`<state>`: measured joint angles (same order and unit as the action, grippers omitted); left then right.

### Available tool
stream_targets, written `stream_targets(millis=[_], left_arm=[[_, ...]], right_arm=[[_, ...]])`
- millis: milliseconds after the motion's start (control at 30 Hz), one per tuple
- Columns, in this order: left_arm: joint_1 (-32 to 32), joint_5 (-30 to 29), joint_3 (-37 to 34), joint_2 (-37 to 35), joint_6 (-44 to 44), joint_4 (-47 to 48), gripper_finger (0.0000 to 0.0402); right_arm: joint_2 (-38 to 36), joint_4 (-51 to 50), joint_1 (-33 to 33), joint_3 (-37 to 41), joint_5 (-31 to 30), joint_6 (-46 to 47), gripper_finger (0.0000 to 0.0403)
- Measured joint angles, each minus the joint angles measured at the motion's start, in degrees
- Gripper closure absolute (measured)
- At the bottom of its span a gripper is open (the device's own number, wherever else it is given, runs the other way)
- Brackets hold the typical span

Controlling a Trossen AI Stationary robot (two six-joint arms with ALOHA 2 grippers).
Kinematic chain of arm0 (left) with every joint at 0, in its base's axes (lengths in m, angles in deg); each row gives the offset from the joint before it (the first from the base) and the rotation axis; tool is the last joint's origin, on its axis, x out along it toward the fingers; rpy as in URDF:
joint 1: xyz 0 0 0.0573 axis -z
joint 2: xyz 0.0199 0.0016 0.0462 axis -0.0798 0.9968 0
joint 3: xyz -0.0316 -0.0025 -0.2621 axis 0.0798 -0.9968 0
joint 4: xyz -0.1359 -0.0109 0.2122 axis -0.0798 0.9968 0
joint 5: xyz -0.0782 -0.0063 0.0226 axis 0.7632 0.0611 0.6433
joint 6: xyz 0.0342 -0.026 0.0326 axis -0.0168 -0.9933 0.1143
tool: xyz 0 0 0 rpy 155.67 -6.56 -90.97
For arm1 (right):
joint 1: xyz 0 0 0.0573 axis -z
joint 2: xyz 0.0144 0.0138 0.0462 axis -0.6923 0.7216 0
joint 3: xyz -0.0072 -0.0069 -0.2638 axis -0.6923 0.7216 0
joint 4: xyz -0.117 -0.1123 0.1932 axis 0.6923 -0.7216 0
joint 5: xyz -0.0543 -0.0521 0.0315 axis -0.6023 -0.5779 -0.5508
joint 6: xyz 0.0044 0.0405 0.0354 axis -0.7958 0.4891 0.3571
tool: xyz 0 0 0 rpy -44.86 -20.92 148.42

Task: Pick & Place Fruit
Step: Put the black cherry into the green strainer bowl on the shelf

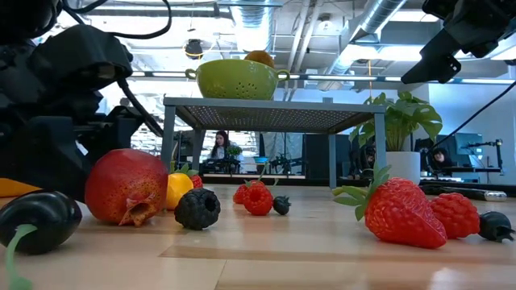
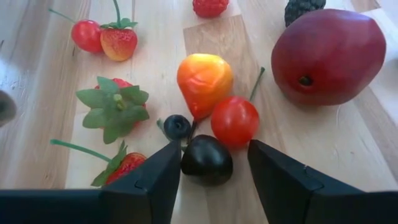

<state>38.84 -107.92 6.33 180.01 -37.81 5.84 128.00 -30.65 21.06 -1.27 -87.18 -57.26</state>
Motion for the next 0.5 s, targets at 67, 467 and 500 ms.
stream_targets(millis=[67, 467, 500], left_arm=[[0.0, 0.0, 0.0, 0.0, 0.0, 0.0, 0.0232], [0.0, 0.0, 0.0, 0.0, 0.0, 0.0, 0.0288], [0.0, 0.0, -0.1, 0.0, 0.0, 0.0, 0.0286]], right_arm=[[0.0, 0.0, 0.0, 0.0, 0.0, 0.0, 0.0101], [0.0, 0.0, 0.0, 0.0, 0.0, 0.0, 0.0101], [0.0, 0.0, 0.0, 0.0, 0.0, 0.0, 0.0101]])
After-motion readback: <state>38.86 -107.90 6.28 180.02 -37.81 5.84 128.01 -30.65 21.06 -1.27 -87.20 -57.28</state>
